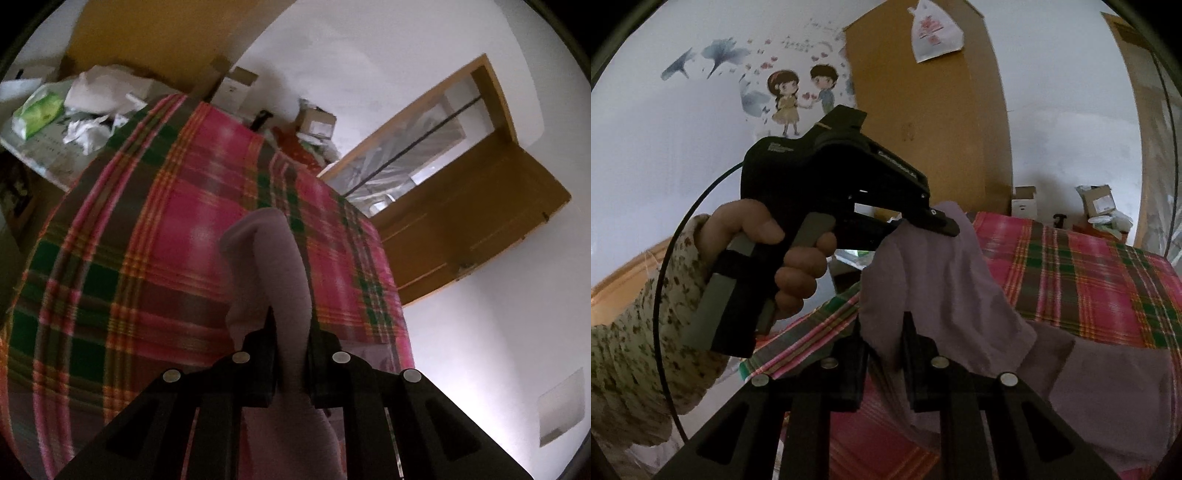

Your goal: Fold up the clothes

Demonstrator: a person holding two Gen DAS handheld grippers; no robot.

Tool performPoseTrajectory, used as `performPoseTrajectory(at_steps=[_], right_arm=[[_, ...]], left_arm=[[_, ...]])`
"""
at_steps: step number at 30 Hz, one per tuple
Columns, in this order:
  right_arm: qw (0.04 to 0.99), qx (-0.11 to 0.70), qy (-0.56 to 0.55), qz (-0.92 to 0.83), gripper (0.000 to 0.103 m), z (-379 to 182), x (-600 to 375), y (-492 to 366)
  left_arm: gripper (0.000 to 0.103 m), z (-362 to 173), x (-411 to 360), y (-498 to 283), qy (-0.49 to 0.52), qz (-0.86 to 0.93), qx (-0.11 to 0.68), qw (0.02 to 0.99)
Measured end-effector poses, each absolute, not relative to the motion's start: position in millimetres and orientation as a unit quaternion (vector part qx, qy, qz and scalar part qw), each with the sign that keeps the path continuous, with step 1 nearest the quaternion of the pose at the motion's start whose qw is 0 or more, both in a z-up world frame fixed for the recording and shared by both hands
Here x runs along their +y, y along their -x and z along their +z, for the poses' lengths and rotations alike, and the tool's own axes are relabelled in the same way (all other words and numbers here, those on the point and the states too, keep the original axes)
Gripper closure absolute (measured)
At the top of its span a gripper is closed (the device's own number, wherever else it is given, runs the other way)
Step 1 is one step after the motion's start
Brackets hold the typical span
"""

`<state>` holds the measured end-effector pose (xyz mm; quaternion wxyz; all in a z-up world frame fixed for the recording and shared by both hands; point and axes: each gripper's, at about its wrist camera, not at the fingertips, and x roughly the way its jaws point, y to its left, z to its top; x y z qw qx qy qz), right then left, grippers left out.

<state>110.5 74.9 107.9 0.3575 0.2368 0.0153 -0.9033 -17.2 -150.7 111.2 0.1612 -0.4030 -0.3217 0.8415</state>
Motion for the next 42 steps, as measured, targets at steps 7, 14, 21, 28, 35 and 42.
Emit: performPoseTrajectory(at_steps=[7, 14, 21, 28, 35, 42], right_arm=[[0.335, -0.015, -0.222, -0.915, 0.086, 117.3, 118.5, -112.5], [0.310, -0.040, -0.219, -0.924, 0.086, 119.4, 156.3, -107.8], [0.285, -0.061, -0.221, -0.931, 0.087, 114.3, 189.0, -111.2], [0.269, -0.081, -0.221, -0.934, 0.087, 108.7, 215.7, -110.2], [0.250, -0.102, -0.230, -0.935, 0.087, 101.1, 243.7, -107.3], [0.224, -0.117, -0.243, -0.936, 0.087, 89.4, 268.5, -102.0]], left_arm=[[0.091, 130.1, -109.8, 21.7, 0.394, 0.847, -0.304, 0.189], [0.091, 137.8, -63.3, 28.4, 0.397, 0.845, -0.280, 0.222], [0.091, 136.2, -25.5, 37.9, 0.408, 0.841, -0.260, 0.240], [0.091, 134.6, 2.1, 47.0, 0.418, 0.837, -0.248, 0.249], [0.091, 126.6, 36.7, 60.9, 0.439, 0.829, -0.228, 0.260], [0.091, 108.9, 71.8, 76.1, 0.466, 0.816, -0.212, 0.267]])
